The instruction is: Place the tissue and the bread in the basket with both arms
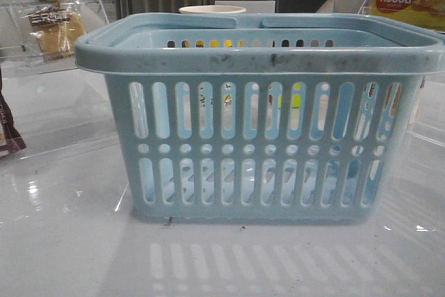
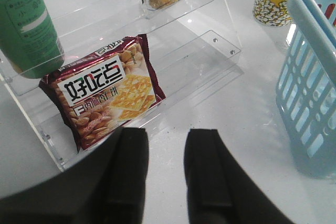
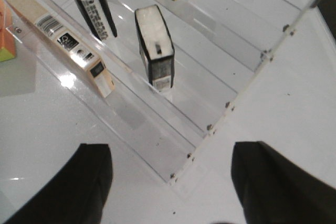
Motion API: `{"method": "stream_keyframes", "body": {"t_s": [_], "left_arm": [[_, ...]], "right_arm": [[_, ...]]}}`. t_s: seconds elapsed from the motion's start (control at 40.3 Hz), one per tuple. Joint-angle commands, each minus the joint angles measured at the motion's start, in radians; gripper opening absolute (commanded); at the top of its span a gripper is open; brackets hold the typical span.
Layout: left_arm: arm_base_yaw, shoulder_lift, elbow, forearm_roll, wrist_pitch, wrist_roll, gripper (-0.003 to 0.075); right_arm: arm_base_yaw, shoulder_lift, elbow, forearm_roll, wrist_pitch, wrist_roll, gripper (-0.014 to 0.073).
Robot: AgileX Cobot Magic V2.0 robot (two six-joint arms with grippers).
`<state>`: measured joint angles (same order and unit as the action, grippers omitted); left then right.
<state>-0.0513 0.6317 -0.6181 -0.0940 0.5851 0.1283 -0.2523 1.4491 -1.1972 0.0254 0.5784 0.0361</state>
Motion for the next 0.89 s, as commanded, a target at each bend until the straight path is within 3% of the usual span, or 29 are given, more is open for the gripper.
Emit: {"method": "stream_keyframes", "body": {"t_s": [0.0, 0.248, 0.521, 0.744, 0.868], "left_arm": [[-0.007, 0.006, -0.028, -0.009, -0.078, -0.005, 0.0225], [-0.007, 0.006, -0.028, -0.009, -0.078, -0.005, 0.0162], [-0.007, 0.006, -0.028, -0.009, -0.078, -0.005, 0.0109], [-0.007, 0.006, -0.028, -0.009, -0.078, -0.005, 0.0092], [-0.007, 0.006, -0.028, -0.009, -0.078, -0.005, 0.0092]], "right_arm": [[-0.006, 0.042, -0.1, -0.001, -0.061, 0.001, 0.058], [-0.006, 0.211, -0.235, 0.022, -0.047, 0.001, 0.0567], [-0.006, 0.348, -0.329, 0.082, -0.062, 0.001, 0.0464], [-0.006, 0.411, -0.355, 0.082, -0.1, 0.001, 0.0461], [-0.002, 0.408, -0.355, 0.083, -0.1, 0.001, 0.0365]]}}
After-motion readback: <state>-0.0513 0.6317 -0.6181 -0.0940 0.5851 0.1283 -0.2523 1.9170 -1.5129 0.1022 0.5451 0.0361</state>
